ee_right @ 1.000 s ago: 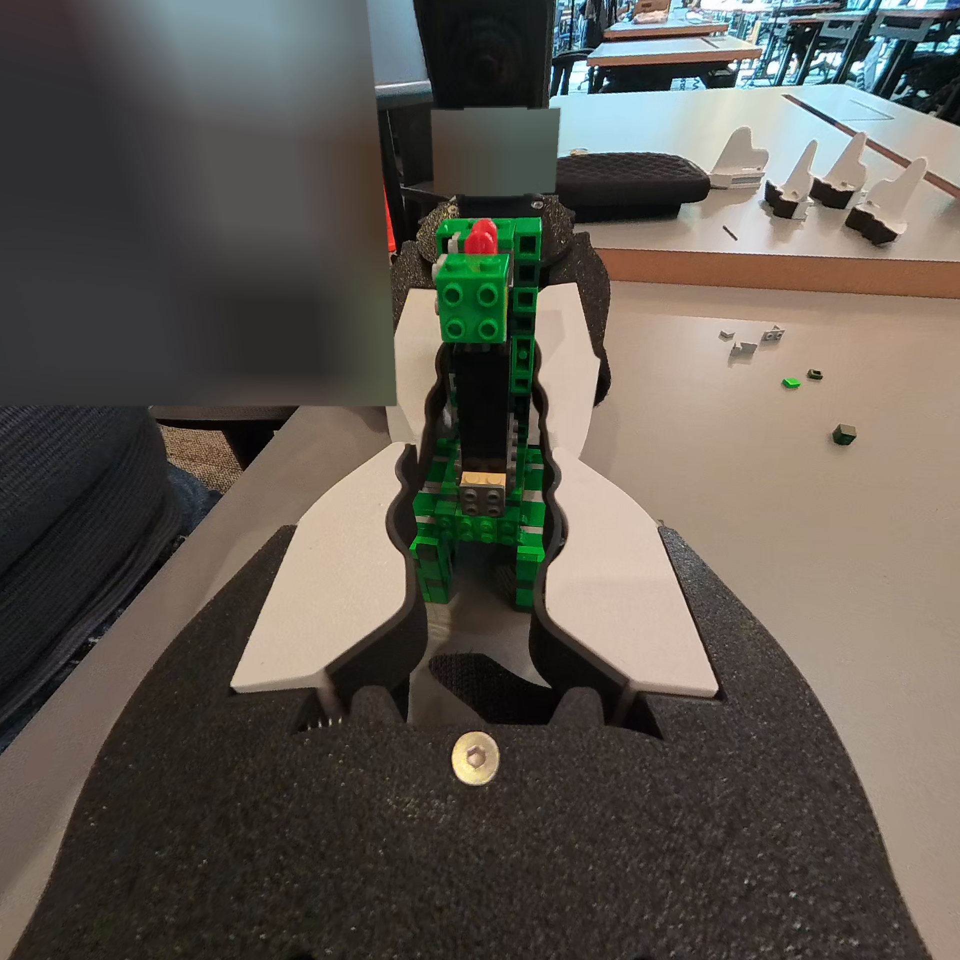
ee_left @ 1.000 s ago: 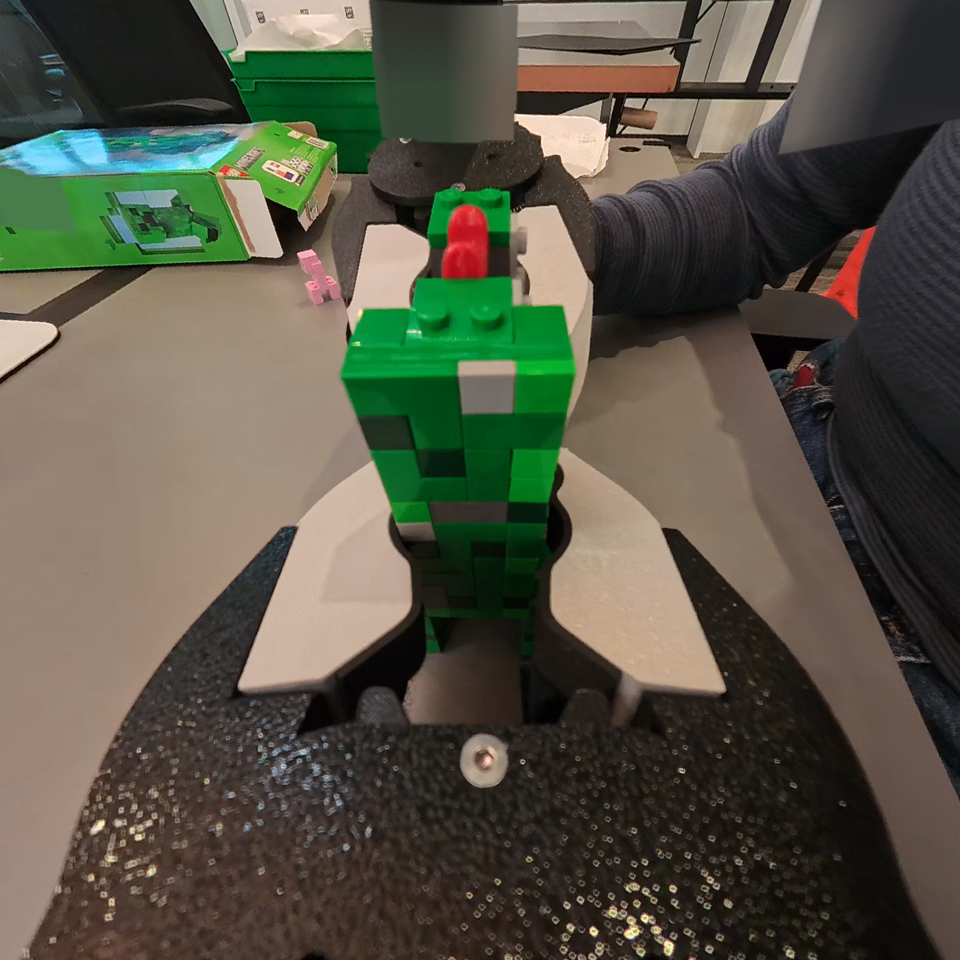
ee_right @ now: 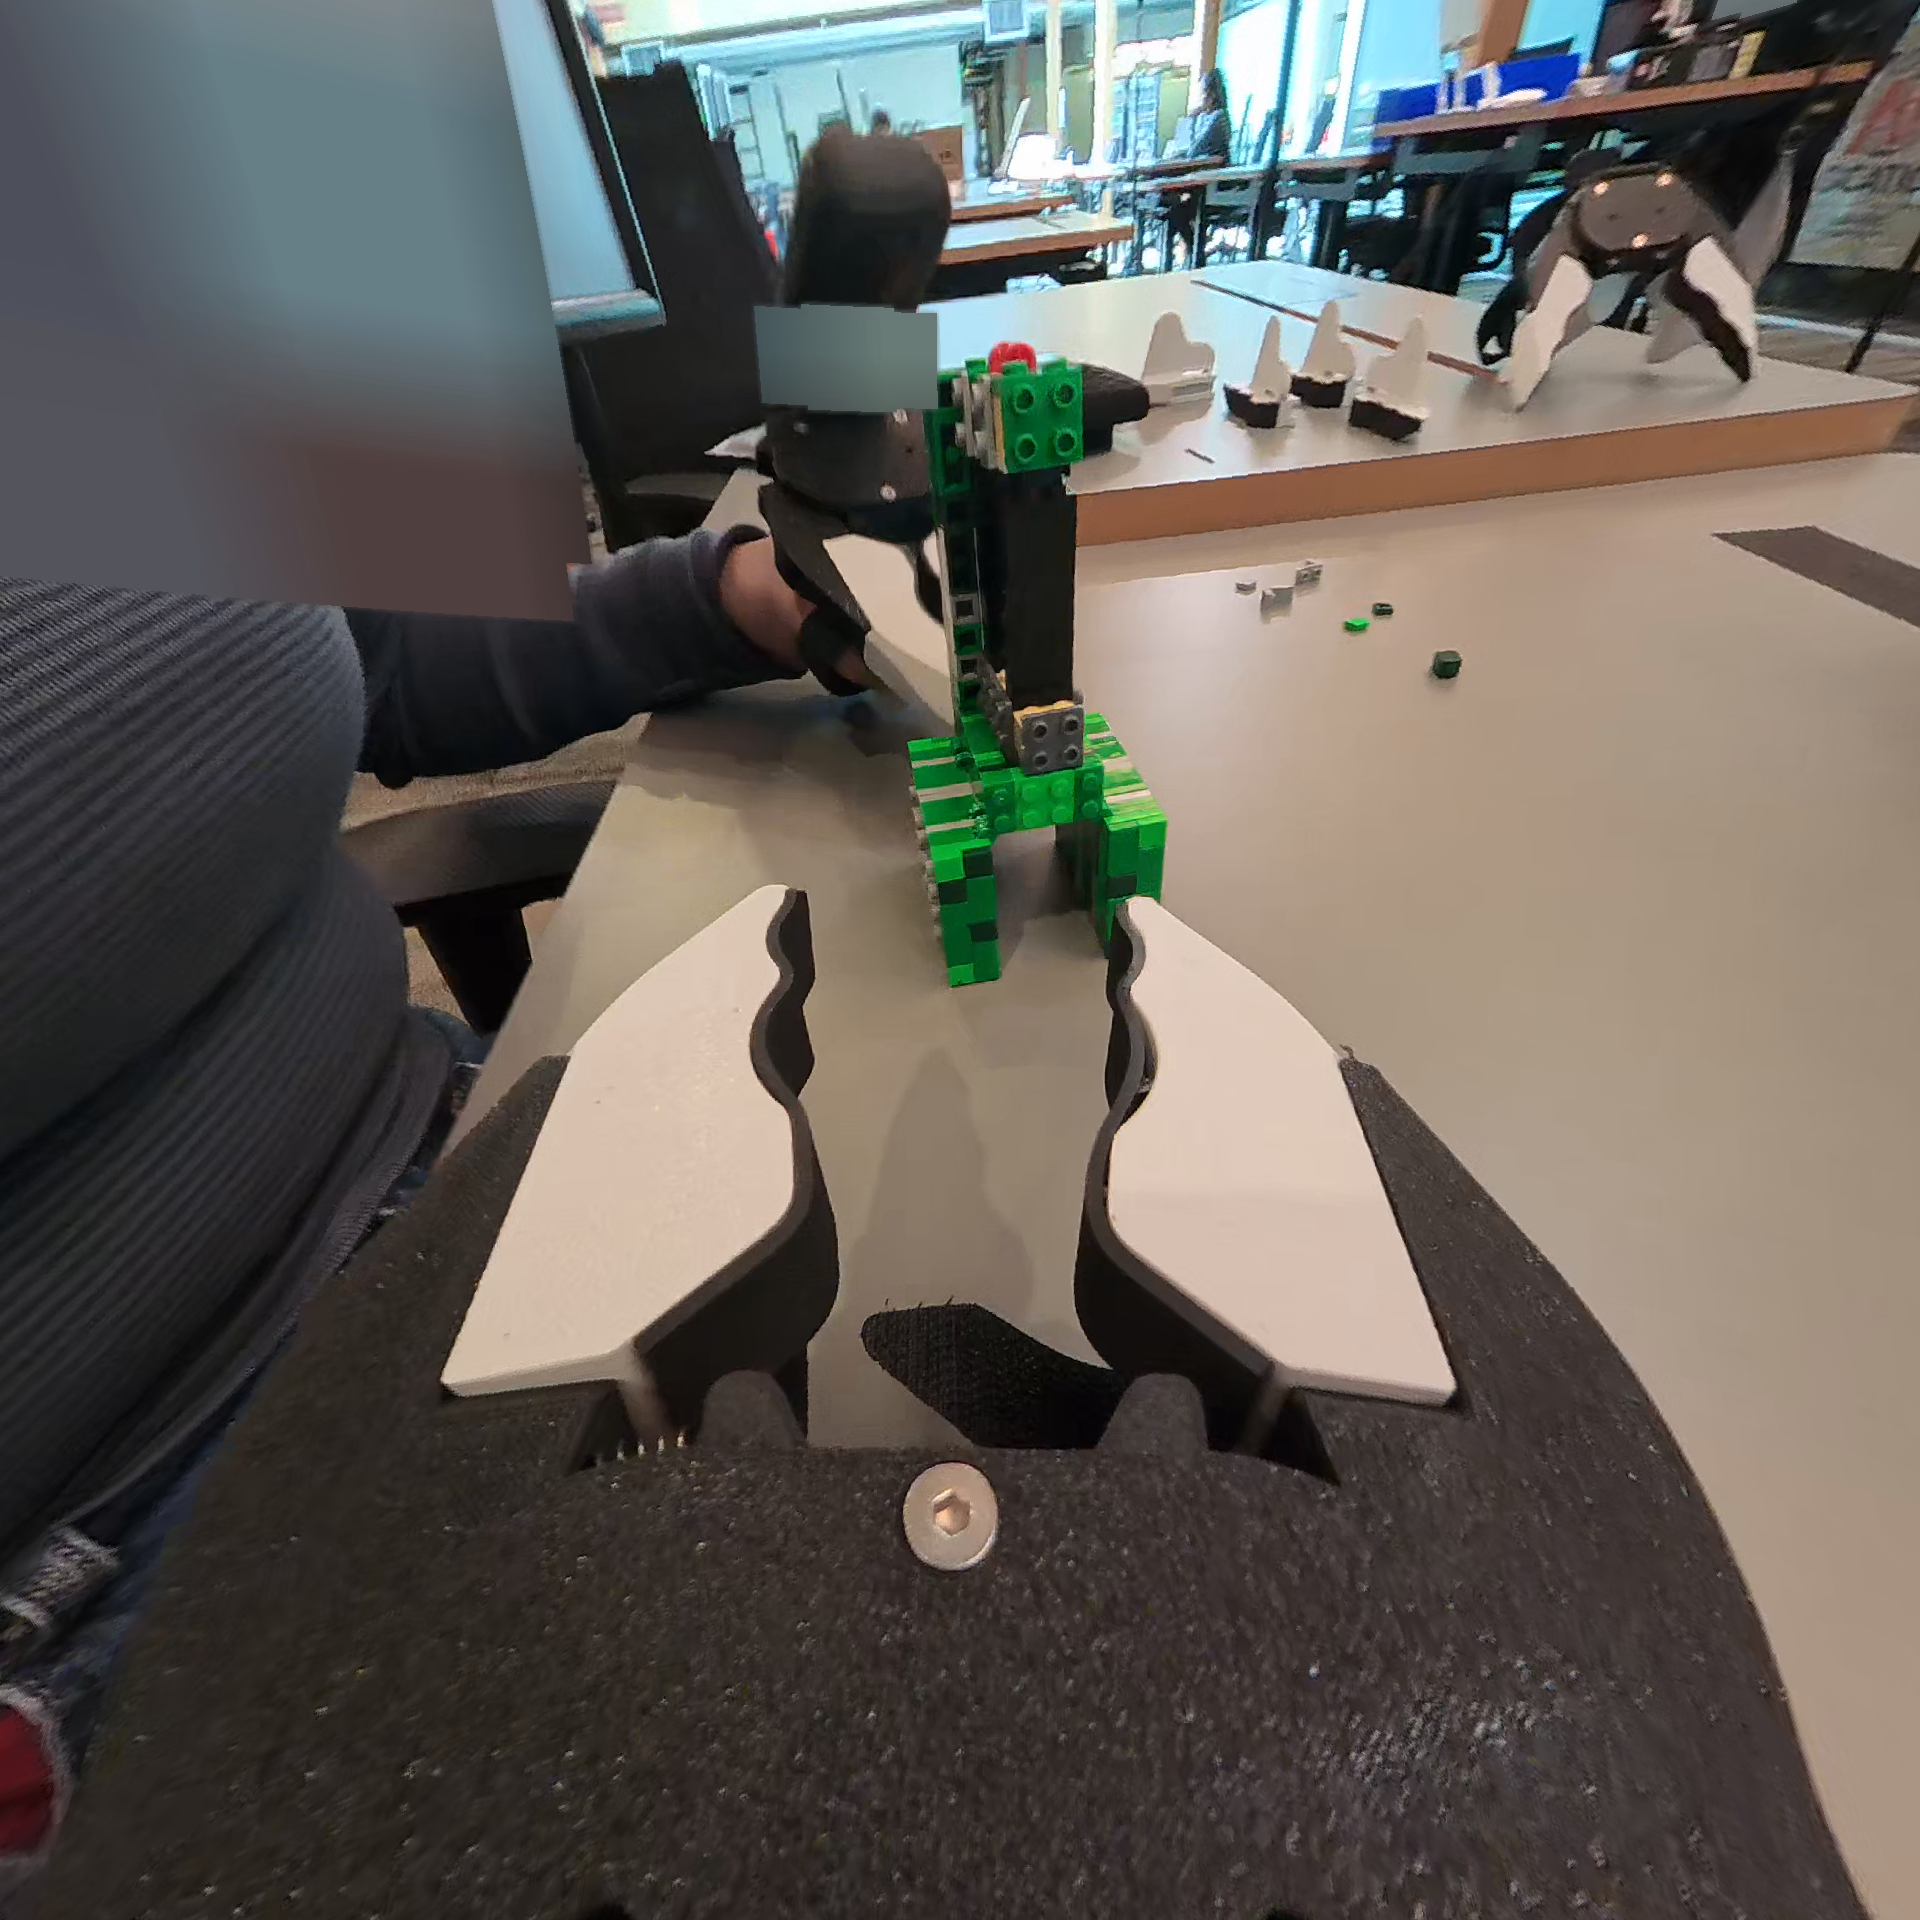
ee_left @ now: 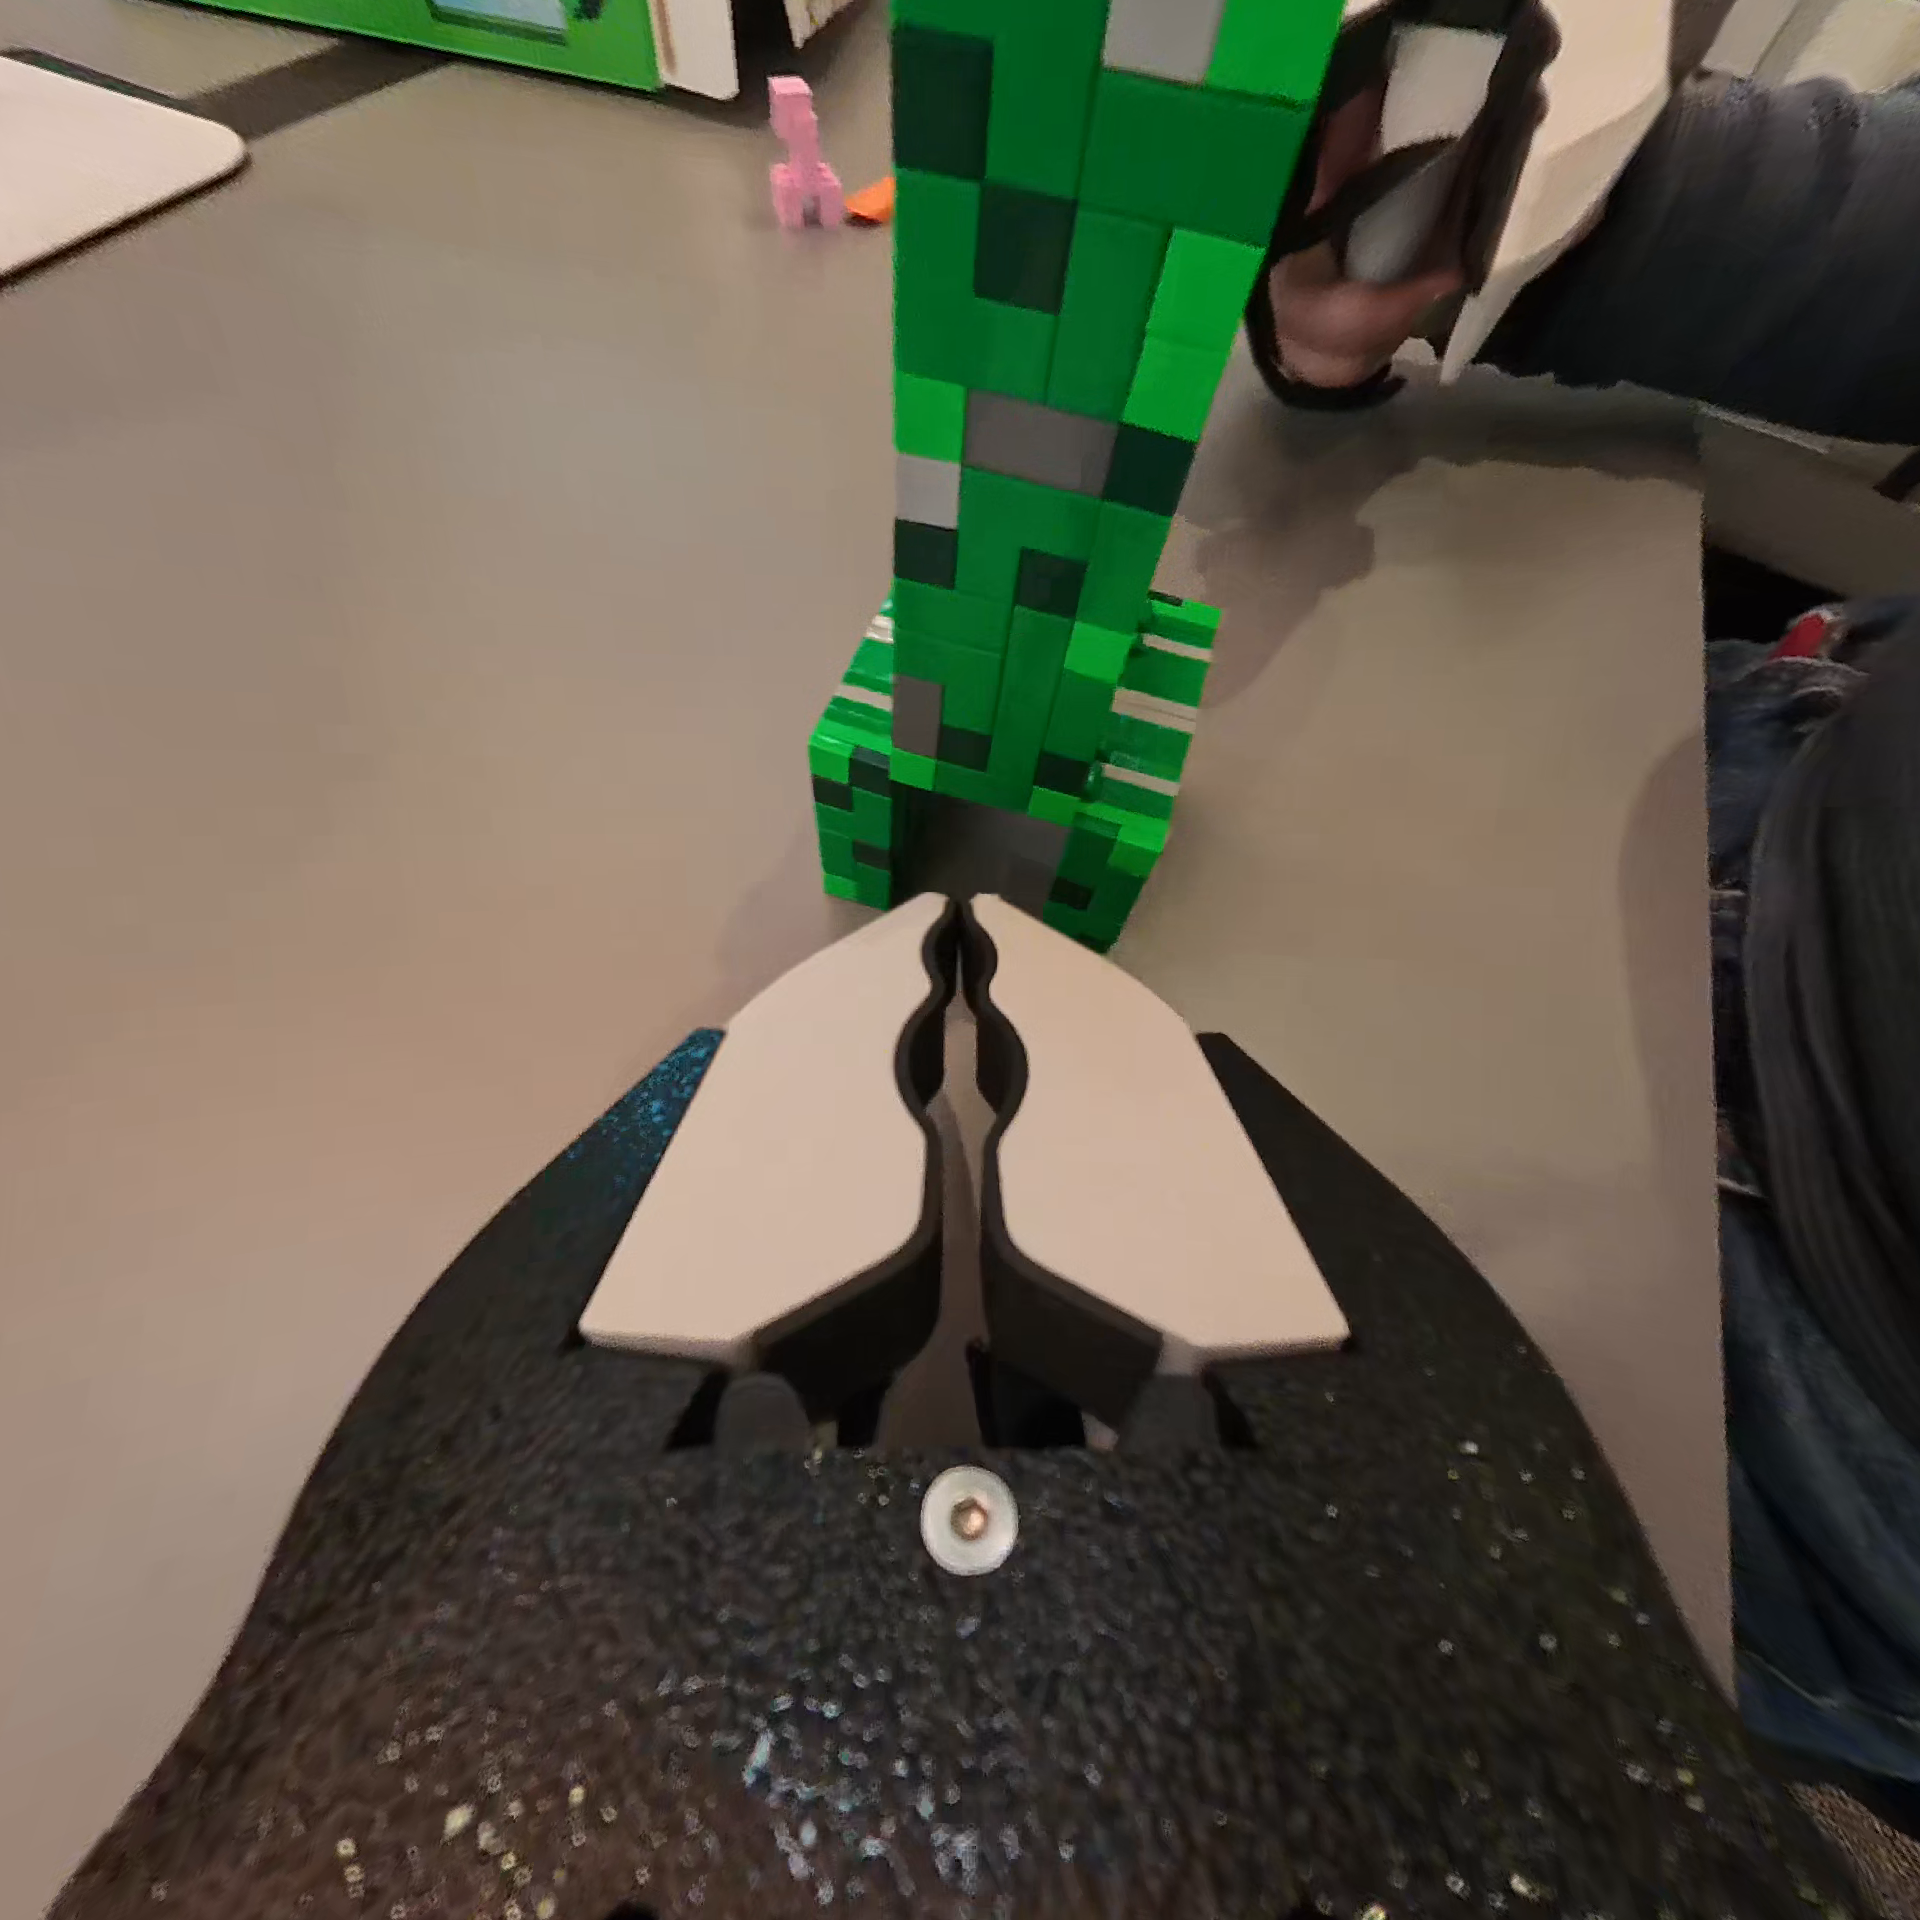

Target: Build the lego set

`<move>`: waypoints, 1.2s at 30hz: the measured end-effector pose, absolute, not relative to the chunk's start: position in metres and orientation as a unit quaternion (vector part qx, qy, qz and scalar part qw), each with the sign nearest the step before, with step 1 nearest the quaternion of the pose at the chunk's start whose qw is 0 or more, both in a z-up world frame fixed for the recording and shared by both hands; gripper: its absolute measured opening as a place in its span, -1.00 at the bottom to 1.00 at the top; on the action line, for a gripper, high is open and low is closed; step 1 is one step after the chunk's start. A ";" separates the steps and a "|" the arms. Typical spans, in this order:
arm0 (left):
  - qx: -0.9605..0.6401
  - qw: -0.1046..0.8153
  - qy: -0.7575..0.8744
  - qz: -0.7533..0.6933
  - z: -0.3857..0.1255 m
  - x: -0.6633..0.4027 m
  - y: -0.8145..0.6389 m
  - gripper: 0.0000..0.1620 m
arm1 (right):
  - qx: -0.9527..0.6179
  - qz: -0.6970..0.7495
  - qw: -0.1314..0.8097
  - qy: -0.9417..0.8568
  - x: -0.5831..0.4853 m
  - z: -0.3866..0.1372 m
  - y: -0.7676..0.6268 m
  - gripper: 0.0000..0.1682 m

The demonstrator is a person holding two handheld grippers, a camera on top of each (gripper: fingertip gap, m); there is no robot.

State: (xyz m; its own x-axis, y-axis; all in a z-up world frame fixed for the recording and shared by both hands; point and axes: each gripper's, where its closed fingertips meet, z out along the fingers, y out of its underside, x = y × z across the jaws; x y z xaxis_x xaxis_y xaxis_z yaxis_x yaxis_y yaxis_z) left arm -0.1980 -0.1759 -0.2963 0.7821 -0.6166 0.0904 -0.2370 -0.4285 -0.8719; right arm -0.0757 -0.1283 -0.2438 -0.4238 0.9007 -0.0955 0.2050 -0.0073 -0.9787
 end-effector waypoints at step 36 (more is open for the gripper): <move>-0.824 0.479 0.253 -0.163 -0.286 -0.200 -0.180 -0.39 | -0.675 0.309 0.454 -0.494 -0.119 -0.277 -0.161 0.26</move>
State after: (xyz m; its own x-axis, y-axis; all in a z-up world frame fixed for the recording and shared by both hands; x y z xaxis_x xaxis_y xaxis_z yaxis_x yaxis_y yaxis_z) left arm -0.2004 -0.1795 -0.2860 0.8186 -0.5737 0.0267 -0.2609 -0.4129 -0.8726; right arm -0.1188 -0.1609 -0.2773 0.3215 0.9464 0.0311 0.3857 -0.1009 -0.9171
